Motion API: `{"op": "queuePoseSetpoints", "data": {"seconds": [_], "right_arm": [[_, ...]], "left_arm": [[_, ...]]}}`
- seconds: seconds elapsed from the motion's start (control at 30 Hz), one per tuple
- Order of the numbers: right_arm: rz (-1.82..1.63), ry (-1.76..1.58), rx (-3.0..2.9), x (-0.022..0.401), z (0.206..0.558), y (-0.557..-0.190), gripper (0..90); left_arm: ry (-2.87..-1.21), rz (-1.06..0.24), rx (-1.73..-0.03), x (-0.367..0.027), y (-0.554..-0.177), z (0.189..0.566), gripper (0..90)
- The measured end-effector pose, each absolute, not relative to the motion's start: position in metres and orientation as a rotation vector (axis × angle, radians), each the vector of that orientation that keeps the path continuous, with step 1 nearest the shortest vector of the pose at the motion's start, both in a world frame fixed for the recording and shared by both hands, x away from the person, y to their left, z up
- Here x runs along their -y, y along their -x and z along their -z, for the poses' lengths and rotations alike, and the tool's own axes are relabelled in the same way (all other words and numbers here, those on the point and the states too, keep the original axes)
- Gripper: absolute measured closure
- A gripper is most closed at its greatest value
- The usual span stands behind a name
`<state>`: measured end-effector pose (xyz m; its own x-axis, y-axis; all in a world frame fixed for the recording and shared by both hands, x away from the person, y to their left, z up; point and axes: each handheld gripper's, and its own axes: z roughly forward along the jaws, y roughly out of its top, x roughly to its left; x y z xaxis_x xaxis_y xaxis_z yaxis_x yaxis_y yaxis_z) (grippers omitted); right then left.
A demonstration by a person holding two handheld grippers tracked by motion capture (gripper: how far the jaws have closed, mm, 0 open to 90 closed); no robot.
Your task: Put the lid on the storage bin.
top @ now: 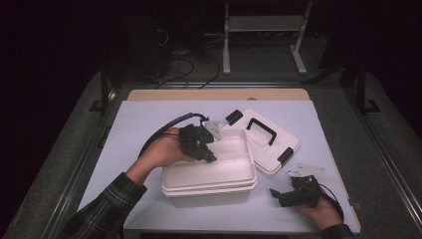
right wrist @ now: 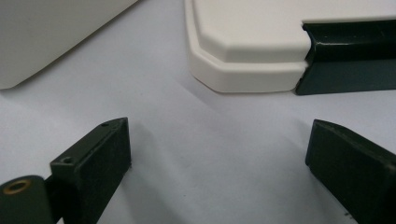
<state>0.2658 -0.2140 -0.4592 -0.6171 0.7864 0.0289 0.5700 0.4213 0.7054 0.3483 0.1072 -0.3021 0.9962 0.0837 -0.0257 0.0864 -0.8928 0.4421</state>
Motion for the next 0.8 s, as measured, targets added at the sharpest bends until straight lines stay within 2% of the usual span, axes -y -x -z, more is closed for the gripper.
{"op": "queuePoseSetpoints", "data": {"seconds": [0.5,0.6,0.8], "right_arm": [[-0.997,-1.173,-2.374,0.214,0.459,-0.266,6.2],[-0.995,-1.171,-2.374,0.214,0.459,-0.266,6.2],[-0.994,-1.171,-2.375,0.213,0.459,-0.266,6.2]], "left_arm": [[-2.686,-0.005,-0.123,-0.107,-0.346,0.311,86.3],[-2.681,-0.018,-0.128,-0.109,-0.346,0.31,71.6],[-2.646,-0.02,-0.184,-0.121,-0.348,0.302,52.4]]}}
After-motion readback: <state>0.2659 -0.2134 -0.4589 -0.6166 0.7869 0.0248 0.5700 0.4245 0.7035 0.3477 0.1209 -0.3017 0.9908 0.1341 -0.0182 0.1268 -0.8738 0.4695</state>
